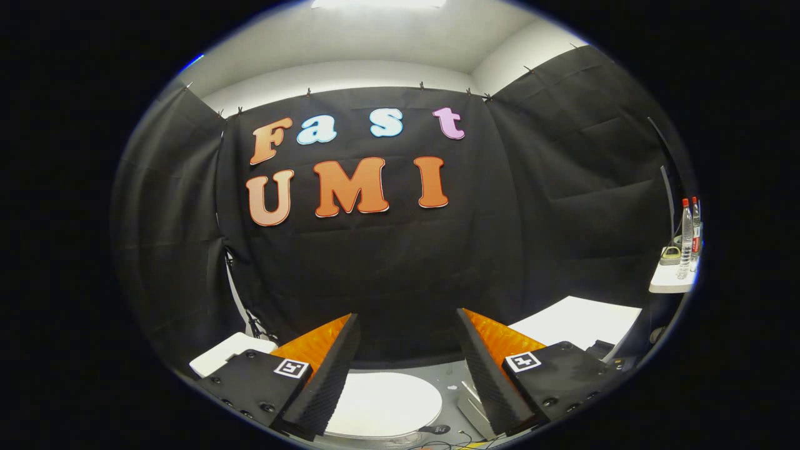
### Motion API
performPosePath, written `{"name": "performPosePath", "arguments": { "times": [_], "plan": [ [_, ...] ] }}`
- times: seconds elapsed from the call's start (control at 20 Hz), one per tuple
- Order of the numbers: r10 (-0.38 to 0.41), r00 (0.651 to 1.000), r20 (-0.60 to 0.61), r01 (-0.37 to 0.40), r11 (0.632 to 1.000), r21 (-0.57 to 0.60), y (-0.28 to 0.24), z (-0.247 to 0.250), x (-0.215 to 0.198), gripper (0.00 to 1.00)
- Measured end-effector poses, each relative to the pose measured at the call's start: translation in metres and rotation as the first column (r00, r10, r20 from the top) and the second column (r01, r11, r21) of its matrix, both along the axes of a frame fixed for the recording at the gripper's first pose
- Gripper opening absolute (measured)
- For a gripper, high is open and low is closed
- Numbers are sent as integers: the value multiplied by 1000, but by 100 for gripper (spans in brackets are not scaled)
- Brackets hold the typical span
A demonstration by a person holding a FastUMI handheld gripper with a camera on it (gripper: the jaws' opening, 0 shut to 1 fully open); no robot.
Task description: Open the toilet lid.
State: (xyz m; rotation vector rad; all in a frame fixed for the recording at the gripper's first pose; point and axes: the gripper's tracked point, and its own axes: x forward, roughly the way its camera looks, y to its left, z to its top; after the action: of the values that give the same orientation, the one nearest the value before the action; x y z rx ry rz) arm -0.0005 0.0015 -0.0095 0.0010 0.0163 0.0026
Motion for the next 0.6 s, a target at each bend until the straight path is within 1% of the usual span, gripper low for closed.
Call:
{"name": "performPosePath", "arguments": {
  "times": [0.35, 0.45, 0.6],
  "plan": [
    [10, 1000, 0, -10, 1000, 11, -4, -14, 6, 98],
    [-5, 1000, -9, 5, 1000, 21, -13, -28, 10, 98],
    [-52, 998, -26, 53, 998, 15, -33, -57, 16, 98]
  ]
}}
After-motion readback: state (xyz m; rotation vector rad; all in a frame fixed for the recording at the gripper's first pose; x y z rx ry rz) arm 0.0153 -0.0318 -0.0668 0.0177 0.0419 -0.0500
